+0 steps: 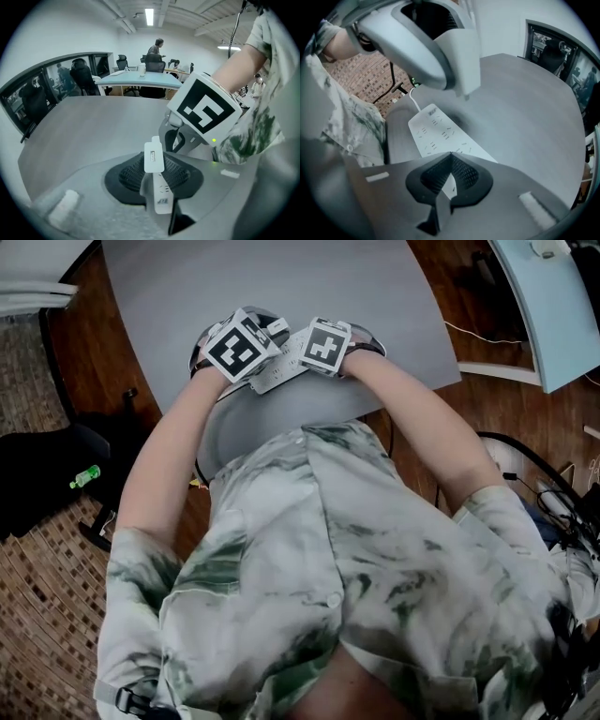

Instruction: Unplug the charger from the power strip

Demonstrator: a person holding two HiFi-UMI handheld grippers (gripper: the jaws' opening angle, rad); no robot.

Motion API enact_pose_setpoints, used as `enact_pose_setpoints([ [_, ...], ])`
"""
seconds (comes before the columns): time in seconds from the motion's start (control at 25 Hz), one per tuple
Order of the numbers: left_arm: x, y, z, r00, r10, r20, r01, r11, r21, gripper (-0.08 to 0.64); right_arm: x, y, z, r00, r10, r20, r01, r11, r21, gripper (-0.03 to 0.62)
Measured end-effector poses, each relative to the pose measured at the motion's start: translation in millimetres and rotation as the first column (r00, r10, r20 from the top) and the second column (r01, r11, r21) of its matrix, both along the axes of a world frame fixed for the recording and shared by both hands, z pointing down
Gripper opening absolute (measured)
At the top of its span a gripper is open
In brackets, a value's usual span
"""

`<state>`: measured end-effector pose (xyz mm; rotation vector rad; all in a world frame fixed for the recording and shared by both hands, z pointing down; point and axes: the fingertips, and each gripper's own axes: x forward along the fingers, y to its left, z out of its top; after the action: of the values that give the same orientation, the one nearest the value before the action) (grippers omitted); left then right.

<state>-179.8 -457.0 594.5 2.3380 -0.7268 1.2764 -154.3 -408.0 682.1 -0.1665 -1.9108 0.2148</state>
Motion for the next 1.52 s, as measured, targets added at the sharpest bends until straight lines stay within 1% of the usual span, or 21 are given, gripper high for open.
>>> enact_pose_setpoints([
  [0.08, -16, 3, -2, 0.999, -0.034, 0.004, 0.034, 0.999, -0.018, 0.104, -2, 4, 0, 1.0, -0.001, 0.028, 0.002, 1.0, -0.009, 0.003],
  [0.2, -39, 16, 3, 0.993, -0.12, -0.021, 0.119, 0.992, -0.048, 0.106, 11, -7, 1, 1.0, -0.012, -0.02, 0.013, 0.999, 0.047, 0.003],
  [0.24, -48, 21, 5, 0.988, -0.152, -0.029, 0.15, 0.987, -0.057, 0.106, 9, -5, 1, 1.0, -0.023, -0.009, 0.023, 0.999, 0.037, 0.003],
  [0.32, -65, 32, 9, 0.977, -0.209, -0.038, 0.206, 0.976, -0.071, 0.106, -2, 4, 0, 0.998, -0.044, 0.043, 0.044, 0.999, 0.002, 0.003],
  [0.44, -90, 47, 7, 0.962, -0.269, -0.039, 0.266, 0.962, -0.06, 0.106, -6, 5, -1, 0.997, -0.048, 0.057, 0.047, 0.998, 0.032, 0.003],
  [0.52, -100, 56, 3, 0.953, -0.299, -0.046, 0.297, 0.954, -0.044, 0.106, -5, 4, 0, 0.997, -0.024, 0.071, 0.02, 0.998, 0.054, 0.003],
  [0.6, -106, 67, -2, 0.948, -0.314, -0.054, 0.313, 0.95, -0.025, 0.106, -1, 0, -1, 0.996, 0.033, 0.084, -0.039, 0.996, 0.075, 0.004],
  [0.72, -113, 82, -7, 0.947, -0.313, -0.069, 0.314, 0.949, 0.004, 0.106, 4, -11, -8, 0.986, 0.119, 0.119, -0.133, 0.984, 0.12, 0.005],
  [0.8, -115, 90, -7, 0.949, -0.303, -0.082, 0.305, 0.952, 0.015, 0.106, 6, -14, -14, 0.976, 0.164, 0.141, -0.183, 0.974, 0.132, 0.005],
  [0.96, -110, 103, -4, 0.957, -0.262, -0.122, 0.265, 0.964, 0.015, 0.106, 8, 2, -26, 0.964, 0.208, 0.164, -0.229, 0.965, 0.125, 0.009],
  [1.08, -98, 111, -13, 0.959, -0.219, -0.18, 0.229, 0.973, 0.031, 0.106, 14, 22, -40, 0.949, 0.254, 0.186, -0.278, 0.953, 0.116, 0.028],
  [1.12, -93, 114, -17, 0.958, -0.204, -0.201, 0.216, 0.976, 0.041, 0.106, 19, 30, -45, 0.939, 0.281, 0.198, -0.305, 0.946, 0.106, 0.032],
  [1.2, -80, 119, -22, 0.958, -0.166, -0.232, 0.186, 0.98, 0.068, 0.106, 33, 47, -57, 0.909, 0.347, 0.231, -0.374, 0.924, 0.083, 0.048],
  [1.28, -74, 122, -26, 0.962, -0.129, -0.24, 0.157, 0.982, 0.101, 0.106, 44, 60, -69, 0.87, 0.409, 0.274, -0.44, 0.896, 0.06, 0.055],
  [1.32, -73, 123, -29, 0.964, -0.117, -0.238, 0.147, 0.983, 0.113, 0.106, 48, 67, -75, 0.856, 0.427, 0.291, -0.46, 0.887, 0.051, 0.054],
  [1.36, -72, 127, -32, 0.966, -0.108, -0.235, 0.14, 0.983, 0.121, 0.106, 52, 77, -79, 0.849, 0.433, 0.301, -0.467, 0.883, 0.046, 0.053],
  [1.4, -70, 132, -37, 0.967, -0.102, -0.234, 0.134, 0.983, 0.127, 0.106, 56, 87, -82, 0.851, 0.428, 0.303, -0.462, 0.886, 0.047, 0.05],
  [1.52, -57, 150, -51, 0.968, -0.088, -0.234, 0.121, 0.984, 0.133, 0.106, 71, 115, -85, 0.877, 0.389, 0.281, -0.417, 0.908, 0.047, 0.044],
])
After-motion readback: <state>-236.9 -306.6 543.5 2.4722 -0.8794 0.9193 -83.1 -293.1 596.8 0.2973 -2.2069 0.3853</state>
